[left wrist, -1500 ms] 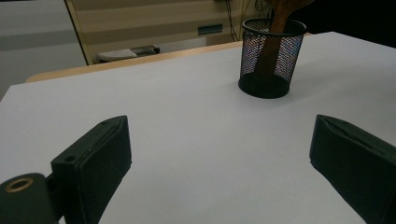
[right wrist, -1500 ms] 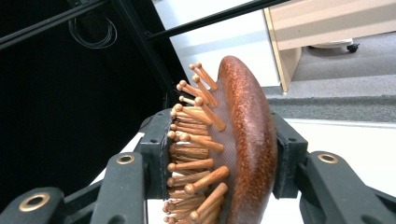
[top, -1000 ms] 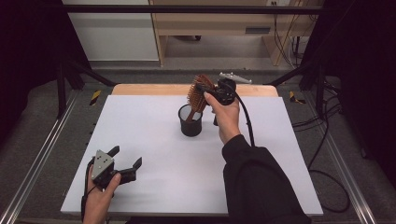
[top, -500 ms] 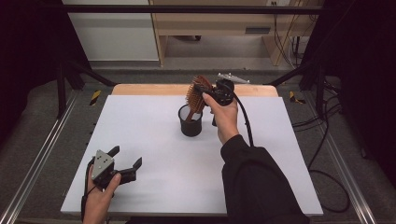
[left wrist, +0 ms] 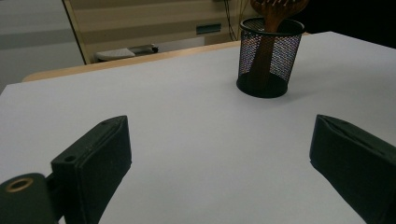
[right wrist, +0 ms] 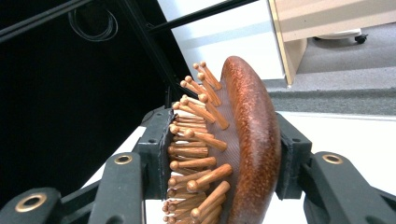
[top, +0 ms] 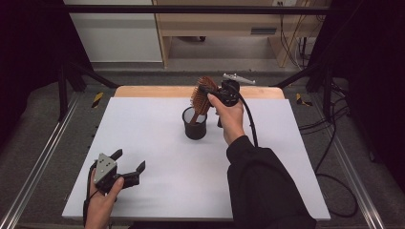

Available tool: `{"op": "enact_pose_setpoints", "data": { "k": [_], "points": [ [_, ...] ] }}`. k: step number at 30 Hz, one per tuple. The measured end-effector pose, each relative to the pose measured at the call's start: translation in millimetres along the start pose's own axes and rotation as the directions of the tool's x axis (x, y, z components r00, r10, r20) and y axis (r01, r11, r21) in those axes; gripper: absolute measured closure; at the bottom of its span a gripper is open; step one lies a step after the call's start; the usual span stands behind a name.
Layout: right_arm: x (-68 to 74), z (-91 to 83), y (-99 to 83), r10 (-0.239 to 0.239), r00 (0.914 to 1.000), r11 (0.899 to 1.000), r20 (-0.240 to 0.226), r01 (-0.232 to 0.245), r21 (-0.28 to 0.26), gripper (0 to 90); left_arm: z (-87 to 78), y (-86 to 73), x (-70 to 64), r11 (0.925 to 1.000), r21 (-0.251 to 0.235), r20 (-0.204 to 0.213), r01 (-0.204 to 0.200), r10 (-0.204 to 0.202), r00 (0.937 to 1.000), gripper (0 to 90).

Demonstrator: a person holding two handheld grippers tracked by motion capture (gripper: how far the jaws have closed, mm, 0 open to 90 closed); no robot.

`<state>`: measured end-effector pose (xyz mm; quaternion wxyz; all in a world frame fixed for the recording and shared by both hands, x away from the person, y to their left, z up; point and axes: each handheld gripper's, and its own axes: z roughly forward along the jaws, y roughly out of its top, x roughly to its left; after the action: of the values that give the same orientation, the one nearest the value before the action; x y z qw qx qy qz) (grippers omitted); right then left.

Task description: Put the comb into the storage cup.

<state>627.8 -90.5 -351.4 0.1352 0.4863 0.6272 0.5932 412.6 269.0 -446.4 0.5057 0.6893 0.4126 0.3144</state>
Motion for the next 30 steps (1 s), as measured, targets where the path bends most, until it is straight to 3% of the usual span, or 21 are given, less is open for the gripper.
{"op": "enact_pose_setpoints", "data": {
  "k": [8,23,30],
  "points": [
    [-5.2,4.5,3.8,-0.013,0.9999,1.000,0.008,0.013,0.026,47.5,0.2,-0.1,-0.3,1.0000,0.001,0.004,0.000,0.000,1.0000,5.9],
    [-3.5,9.1,9.4,-0.108,0.9938,0.991,0.024,0.106,0.082,43.4,0.7,-0.4,-0.6,1.0000,0.009,0.007,-0.003,0.003,1.0000,5.9],
    [-5.3,8.3,10.1,-0.124,0.9921,0.988,0.021,0.121,0.099,41.8,1.0,-0.4,-1.0,1.0000,0.009,0.010,-0.003,0.003,0.9999,5.9]
  ]
}}
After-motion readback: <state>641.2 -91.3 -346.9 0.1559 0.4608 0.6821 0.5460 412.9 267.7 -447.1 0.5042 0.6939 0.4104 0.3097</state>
